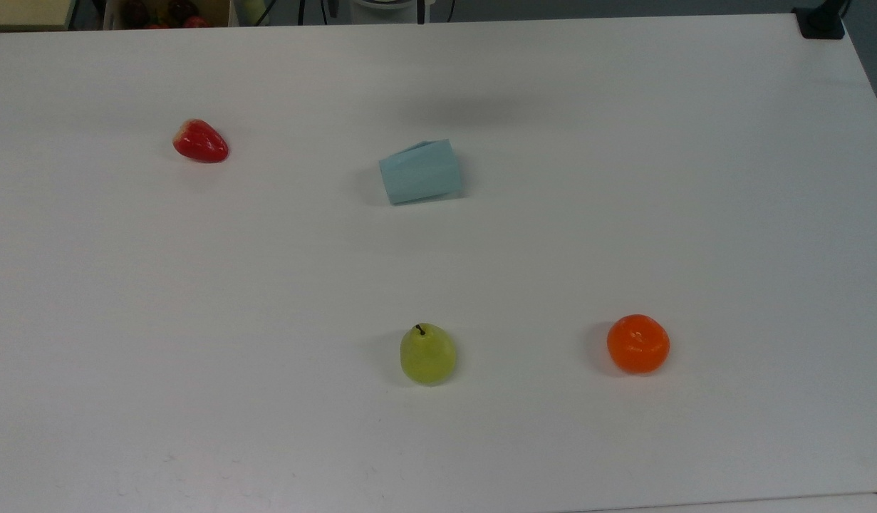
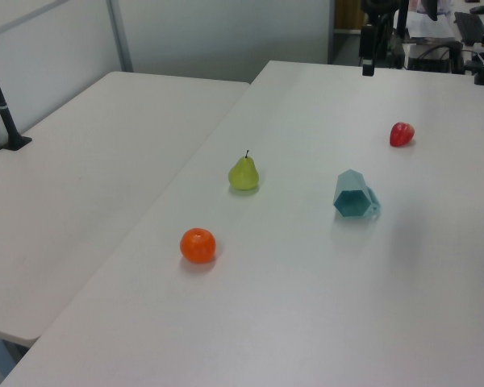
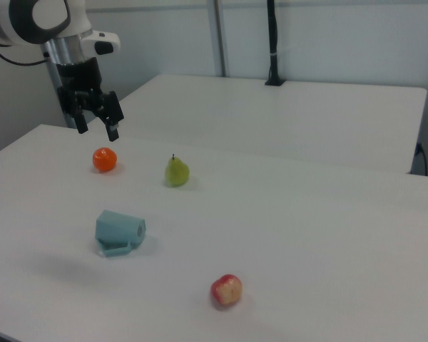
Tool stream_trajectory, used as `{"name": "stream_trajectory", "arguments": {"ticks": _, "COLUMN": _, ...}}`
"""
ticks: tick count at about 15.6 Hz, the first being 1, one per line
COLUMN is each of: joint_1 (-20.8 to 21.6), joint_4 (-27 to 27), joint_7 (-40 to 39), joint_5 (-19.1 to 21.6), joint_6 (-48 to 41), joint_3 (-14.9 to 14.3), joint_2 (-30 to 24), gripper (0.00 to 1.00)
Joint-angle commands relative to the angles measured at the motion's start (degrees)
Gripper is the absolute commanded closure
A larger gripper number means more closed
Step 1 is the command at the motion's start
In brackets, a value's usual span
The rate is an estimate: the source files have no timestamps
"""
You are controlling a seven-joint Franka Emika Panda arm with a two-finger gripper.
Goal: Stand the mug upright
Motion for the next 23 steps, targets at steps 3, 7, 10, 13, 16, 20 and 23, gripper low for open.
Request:
{"name": "stream_trajectory", "arguments": {"ticks": 3, "joint_1": -0.01, "joint_4": -1.84, "joint_7": 0.12, "joint_5": 0.78, "joint_6": 2.45, "joint_3": -0.26, "joint_2": -0.75, "gripper": 0.00}}
{"name": "stream_trajectory", "arguments": {"ticks": 7, "joint_1": 0.07, "joint_4": -1.84, "joint_7": 0.12, "joint_5": 0.61, "joint_6": 2.45, "joint_3": -0.18, "joint_2": 0.04, "gripper": 0.00}}
{"name": "stream_trajectory", "arguments": {"ticks": 10, "joint_1": 1.12, "joint_4": -1.84, "joint_7": 0.12, "joint_5": -0.01, "joint_6": 2.45, "joint_3": -0.09, "joint_2": 0.39, "gripper": 0.00}}
{"name": "stream_trajectory", "arguments": {"ticks": 13, "joint_1": 6.56, "joint_4": -2.46, "joint_7": 0.73, "joint_5": -4.38, "joint_6": 1.84, "joint_3": -0.09, "joint_2": 0.83, "gripper": 0.00}}
{"name": "stream_trajectory", "arguments": {"ticks": 16, "joint_1": 10.35, "joint_4": -3.69, "joint_7": 1.09, "joint_5": -8.35, "joint_6": 1.66, "joint_3": 0.00, "joint_2": 1.27, "gripper": 0.00}}
{"name": "stream_trajectory", "arguments": {"ticks": 20, "joint_1": 12.03, "joint_4": -5.36, "joint_7": 3.53, "joint_5": -14.93, "joint_6": 1.57, "joint_3": 4.29, "joint_2": 2.58, "gripper": 0.00}}
{"name": "stream_trajectory", "arguments": {"ticks": 23, "joint_1": 12.81, "joint_4": -8.08, "joint_7": 14.23, "joint_5": -23.09, "joint_6": 1.75, "joint_3": 9.39, "joint_2": 5.04, "gripper": 0.01}}
